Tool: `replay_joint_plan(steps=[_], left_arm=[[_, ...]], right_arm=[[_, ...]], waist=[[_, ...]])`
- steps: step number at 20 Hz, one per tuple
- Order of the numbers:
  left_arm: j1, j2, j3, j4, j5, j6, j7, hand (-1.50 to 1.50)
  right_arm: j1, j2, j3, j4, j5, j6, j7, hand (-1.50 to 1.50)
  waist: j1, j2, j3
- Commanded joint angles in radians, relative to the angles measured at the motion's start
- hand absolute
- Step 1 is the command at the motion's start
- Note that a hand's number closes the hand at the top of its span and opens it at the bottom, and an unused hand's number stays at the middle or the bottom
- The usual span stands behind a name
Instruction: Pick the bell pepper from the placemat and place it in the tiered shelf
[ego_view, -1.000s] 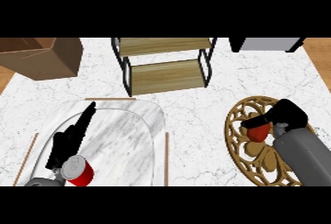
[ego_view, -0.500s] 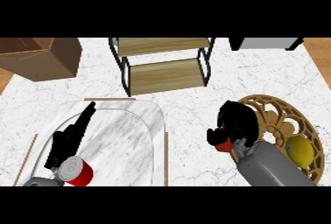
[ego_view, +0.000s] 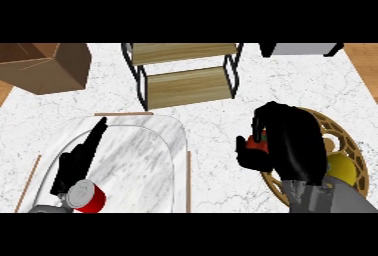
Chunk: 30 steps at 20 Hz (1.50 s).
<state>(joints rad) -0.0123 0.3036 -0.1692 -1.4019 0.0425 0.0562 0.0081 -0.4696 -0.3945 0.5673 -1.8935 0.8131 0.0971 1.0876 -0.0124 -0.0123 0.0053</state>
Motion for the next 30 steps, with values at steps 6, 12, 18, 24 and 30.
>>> replay_joint_plan(steps=[6,12,18,24,30], left_arm=[[0.022,-0.008,0.002,0.081,0.005,-0.058,-0.032,0.0],[-0.036,-0.051,-0.009,0.064,-0.016,-0.033,0.013,0.0],[0.001,-0.046,-0.021,-0.012,-0.026,-0.041,0.062,0.0],[-0.02,-0.047,0.004,0.049,-0.024,-0.066,0.02,0.0],[-0.026,-0.054,-0.001,0.023,-0.028,-0.076,0.032,0.0]], right_arm=[[-0.264,0.129,-0.192,-0.047,0.052,0.085,0.135,1.5],[-0.525,0.139,-0.351,0.228,0.029,0.126,0.063,1.5],[-0.636,0.182,-0.403,0.553,0.112,-0.018,-0.063,1.5],[-0.738,0.164,-0.475,0.879,0.105,-0.118,-0.285,1.5],[-0.846,0.186,-0.509,1.152,0.092,-0.153,-0.431,1.5]], waist=[[0.017,0.011,-0.007],[0.026,0.015,-0.007],[0.045,0.018,-0.006],[0.047,0.024,-0.006],[0.058,0.026,-0.006]])
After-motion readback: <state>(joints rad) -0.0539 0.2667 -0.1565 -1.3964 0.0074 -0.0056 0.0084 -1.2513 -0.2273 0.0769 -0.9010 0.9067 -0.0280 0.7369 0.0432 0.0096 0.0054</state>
